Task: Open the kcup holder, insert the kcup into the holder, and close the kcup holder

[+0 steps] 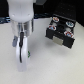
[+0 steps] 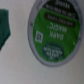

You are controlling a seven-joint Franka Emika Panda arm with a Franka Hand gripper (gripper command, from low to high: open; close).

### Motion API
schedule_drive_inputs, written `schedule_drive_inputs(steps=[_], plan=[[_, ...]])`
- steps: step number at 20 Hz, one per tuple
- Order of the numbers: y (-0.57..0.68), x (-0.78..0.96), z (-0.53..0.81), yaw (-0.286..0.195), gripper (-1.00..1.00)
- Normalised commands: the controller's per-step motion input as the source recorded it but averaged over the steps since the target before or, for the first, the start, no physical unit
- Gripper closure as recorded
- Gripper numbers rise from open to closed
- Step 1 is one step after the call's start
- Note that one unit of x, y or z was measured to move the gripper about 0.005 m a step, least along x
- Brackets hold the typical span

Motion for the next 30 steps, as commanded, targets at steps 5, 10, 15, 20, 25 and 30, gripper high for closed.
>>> schedule_drive_inputs(steps=[5,10,15,20,25,30], plan=[[-0.04,-0.10,-0.03,-0.118,1.00],[-0.01,0.01,-0.01,-0.043,1.00],[0.00,0.02,0.05,-0.046,1.00],[0.17,0.03,0.53,-0.047,1.00],[0.35,0.03,0.84,-0.036,1.00],[0.49,0.02,0.86,0.011,1.00]])
